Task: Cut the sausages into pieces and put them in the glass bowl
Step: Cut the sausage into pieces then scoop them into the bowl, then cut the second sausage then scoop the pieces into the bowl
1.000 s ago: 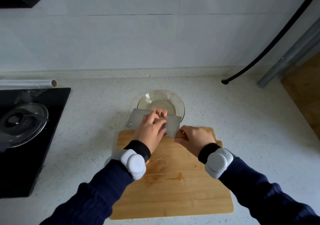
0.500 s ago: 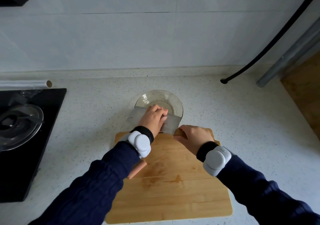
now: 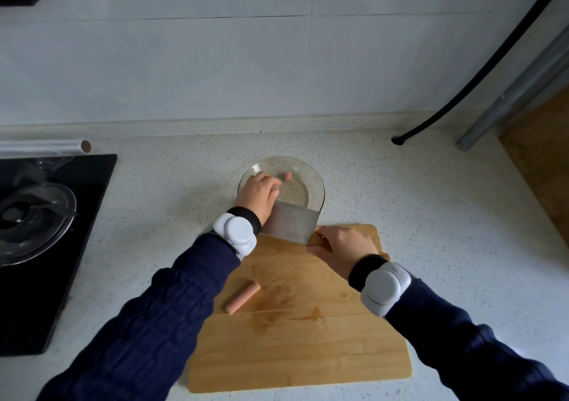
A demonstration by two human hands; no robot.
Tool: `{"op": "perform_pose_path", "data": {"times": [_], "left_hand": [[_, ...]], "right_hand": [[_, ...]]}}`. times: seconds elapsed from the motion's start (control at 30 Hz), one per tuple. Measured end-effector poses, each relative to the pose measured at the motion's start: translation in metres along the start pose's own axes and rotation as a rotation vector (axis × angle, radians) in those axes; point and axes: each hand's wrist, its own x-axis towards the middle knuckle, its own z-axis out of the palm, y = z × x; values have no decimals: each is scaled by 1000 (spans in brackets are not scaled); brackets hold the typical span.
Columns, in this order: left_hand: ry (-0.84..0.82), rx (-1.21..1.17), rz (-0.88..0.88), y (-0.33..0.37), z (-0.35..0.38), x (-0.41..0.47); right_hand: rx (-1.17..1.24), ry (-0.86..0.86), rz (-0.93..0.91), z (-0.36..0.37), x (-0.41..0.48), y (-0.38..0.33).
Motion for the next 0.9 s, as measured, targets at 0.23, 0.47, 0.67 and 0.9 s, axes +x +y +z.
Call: {"op": "perform_pose_path", "data": {"times": [0.23,0.47,0.67,0.9], "left_hand": [[238,5,34,-16,-16,-32],[439,-45,55,-12,-20,-69],[141,-59,-32,-25,0,-114],[33,-22,-170,-35,23,-165]], "right_hand": [[125,-41,86,2,-4,-5],[394,-3,196,-9,2,-22],[919,-86,341,-15,-14,-41],[957,-242,297,5,-54,-60]]}}
